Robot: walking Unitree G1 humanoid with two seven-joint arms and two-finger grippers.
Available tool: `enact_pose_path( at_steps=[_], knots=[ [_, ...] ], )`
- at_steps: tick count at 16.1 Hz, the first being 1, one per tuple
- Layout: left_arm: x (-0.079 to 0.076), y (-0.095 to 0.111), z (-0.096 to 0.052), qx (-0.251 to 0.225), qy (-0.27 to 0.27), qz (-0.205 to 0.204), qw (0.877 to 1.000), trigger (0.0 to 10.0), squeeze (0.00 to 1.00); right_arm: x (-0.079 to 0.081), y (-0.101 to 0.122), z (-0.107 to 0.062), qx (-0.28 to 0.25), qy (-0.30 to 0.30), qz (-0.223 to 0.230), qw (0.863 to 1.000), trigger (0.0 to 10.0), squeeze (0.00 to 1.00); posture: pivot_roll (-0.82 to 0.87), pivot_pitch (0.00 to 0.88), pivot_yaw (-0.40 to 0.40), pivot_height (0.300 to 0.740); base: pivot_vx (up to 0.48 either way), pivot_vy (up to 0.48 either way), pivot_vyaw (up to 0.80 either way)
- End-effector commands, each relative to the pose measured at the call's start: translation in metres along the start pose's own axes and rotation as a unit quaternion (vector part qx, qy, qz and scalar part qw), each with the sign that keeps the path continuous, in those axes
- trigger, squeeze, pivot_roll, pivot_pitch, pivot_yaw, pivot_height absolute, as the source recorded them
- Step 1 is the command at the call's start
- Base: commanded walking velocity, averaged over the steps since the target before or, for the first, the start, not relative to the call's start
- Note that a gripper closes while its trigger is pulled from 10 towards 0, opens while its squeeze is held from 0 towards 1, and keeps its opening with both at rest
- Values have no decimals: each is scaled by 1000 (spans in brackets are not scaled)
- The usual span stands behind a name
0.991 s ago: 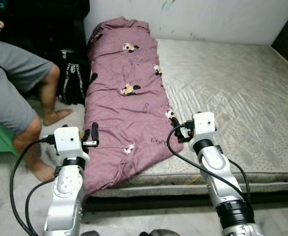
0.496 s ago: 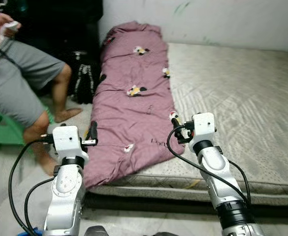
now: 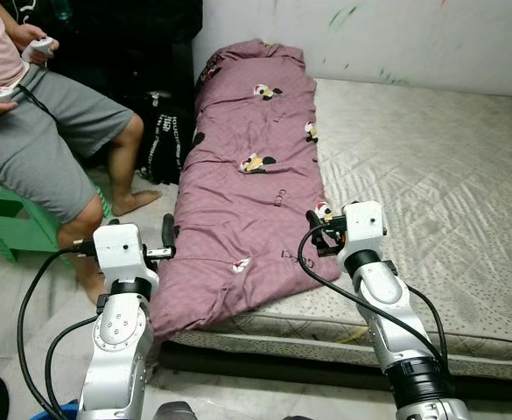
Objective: Clean up the room
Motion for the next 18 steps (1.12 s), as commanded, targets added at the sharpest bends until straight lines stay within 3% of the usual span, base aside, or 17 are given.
enact_pose_path(
  at_steps=[1, 4, 9, 12, 15, 17, 18],
  knots=[
    [-4, 4, -1, -9, -15, -1, 1000, 10000, 0, -2, 1, 2, 2, -3, 2, 1000, 10000, 0, 16, 0, -67, 740, 296, 0, -419],
    [-5, 4, -1, -10, -19, -2, 1000, 10000, 0, -2, 2, 3, 1, -3, 2, 1000, 10000, 0, 18, 0, -68, 740, 334, 0, -571],
    [-5, 5, -1, -12, -22, -3, 1000, 10000, 0, -2, 2, 3, 0, -3, 1, 1000, 10000, 0, 19, 0, -68, 740, 354, 0, 0],
    [-2, 2, -2, -4, -6, -2, 1000, 10000, 0, -3, 1, 3, 0, -3, -1, 1000, 10000, 0, 18, 0, -66, 740, 0, 0, 0],
    [16, -6, -4, 33, 81, 112, 990, 10000, 0, -3, 0, 3, 1, -4, 0, 1000, 10000, 0, 17, 0, -56, 740, 0, 0, 0],
    [8, -4, -12, 14, -1, 24, 1000, 10000, 0, -3, 0, 3, 1, -5, 0, 1000, 10000, 0, 17, 0, -56, 740, 0, 0, 0],
    [12, -5, -15, 14, 10, 24, 1000, 10000, 0, -4, 1, 2, 1, -7, 0, 1000, 10000, 0, 18, 0, -62, 740, 0, 0, 0]
  ],
)
Point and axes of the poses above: a point about 5 cm out from each wrist's last joint towards the gripper, its own z axis pointing out of the wrist towards the gripper, its own y axis along the axis of the wrist's last joint, x = y × z, the point moved 3 cm from there along z, pointing out of the wrist towards the gripper, and after that the axes turned 10 degrees about -z, right-handed, at the moved point
